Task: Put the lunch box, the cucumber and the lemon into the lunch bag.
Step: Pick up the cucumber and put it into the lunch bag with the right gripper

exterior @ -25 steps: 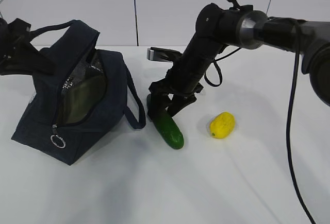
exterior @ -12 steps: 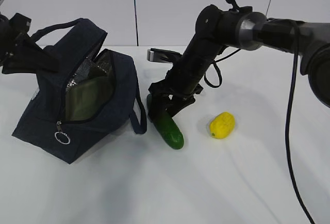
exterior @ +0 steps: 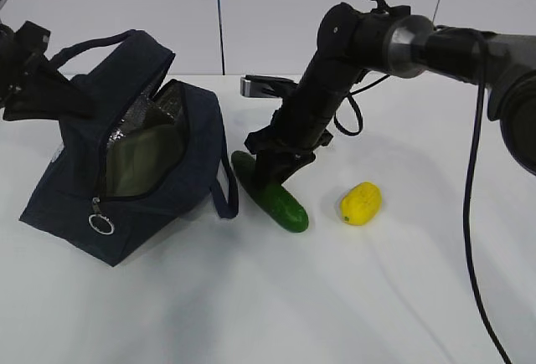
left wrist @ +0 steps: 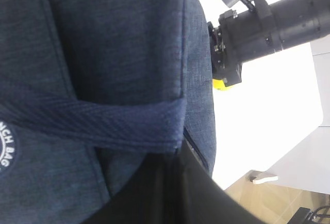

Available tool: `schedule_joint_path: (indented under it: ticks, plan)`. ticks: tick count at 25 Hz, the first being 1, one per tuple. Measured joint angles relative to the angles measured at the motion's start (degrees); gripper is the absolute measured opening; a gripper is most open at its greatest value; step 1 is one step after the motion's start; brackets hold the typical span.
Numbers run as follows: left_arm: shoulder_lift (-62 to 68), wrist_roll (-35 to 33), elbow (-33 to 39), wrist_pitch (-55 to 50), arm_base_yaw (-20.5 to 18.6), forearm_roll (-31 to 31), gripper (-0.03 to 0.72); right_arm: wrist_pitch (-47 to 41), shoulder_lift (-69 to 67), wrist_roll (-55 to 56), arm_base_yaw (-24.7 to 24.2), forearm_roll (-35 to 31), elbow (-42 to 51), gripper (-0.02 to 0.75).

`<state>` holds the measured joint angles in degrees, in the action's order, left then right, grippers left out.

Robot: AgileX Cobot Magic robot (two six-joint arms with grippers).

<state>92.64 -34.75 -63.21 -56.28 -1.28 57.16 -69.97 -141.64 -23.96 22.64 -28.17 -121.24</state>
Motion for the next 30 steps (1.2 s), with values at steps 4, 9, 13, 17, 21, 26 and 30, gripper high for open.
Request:
schedule_joint_path:
  ticks: [4,9,13,17,21,26,30]
  plan:
    - [0.00,0.00,0.00,0.00,0.00,0.00,-0.008,0.00,-0.13,2.91,0.00,3.68,-3.43,0.263]
    - [0.00,0.00,0.00,0.00,0.00,0.02,-0.008,0.00,1.65,6.20,-0.64,4.59,-6.49,0.263]
    - [0.00,0.00,0.00,0.00,0.00,0.02,-0.008,-0.19,5.60,8.58,-1.67,2.48,-6.82,0.263]
    - [0.00,0.00,0.00,-0.04,0.00,-0.61,-0.008,-0.23,9.66,9.32,-2.18,-5.28,-6.96,0.263]
    - [0.00,0.00,0.00,-0.13,0.00,-0.85,-0.008,-0.33,12.53,9.45,-2.18,-12.72,-6.07,0.263]
    - [0.00,0.00,0.00,-0.13,0.00,-0.87,-0.008,-0.33,12.54,9.50,-1.55,-24.72,-1.83,0.263]
    - [0.00,0.00,0.00,-0.13,0.00,-0.87,-0.008,-0.33,10.94,10.60,-0.88,-27.84,-1.54,0.262]
